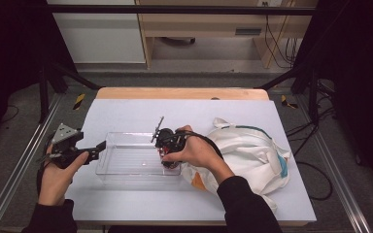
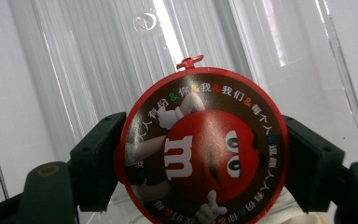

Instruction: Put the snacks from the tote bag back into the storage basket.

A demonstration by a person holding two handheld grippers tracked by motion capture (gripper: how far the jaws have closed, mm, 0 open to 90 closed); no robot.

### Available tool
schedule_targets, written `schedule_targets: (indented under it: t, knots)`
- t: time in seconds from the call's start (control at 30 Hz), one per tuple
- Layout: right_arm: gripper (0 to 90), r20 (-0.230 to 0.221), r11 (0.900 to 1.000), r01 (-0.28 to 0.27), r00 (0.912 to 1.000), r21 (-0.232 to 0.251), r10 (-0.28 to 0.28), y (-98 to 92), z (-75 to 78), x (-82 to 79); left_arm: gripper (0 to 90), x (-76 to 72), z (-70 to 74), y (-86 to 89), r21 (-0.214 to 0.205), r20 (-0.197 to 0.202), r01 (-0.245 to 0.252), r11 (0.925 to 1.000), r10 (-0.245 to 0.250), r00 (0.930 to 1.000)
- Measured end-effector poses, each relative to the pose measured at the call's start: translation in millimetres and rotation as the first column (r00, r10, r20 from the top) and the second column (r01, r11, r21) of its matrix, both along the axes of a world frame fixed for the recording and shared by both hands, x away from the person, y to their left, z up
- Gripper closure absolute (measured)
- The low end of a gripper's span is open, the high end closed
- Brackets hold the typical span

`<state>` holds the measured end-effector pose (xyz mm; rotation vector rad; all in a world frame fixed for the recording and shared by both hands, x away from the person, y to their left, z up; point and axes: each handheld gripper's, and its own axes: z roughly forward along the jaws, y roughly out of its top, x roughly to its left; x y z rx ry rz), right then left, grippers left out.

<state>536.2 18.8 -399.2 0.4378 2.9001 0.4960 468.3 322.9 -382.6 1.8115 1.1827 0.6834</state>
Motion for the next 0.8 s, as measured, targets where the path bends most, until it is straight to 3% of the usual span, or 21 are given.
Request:
schedule_targets:
  t: [0.8]
  knots:
    - [23.9,-0.003,0.9997,-0.011,0.9999,-0.023,0.011,2.3,-6.9,0.2,8.7,0.1,-0.2,0.5,0.0,-0.001,0.001,1.0,-0.001,1.0]
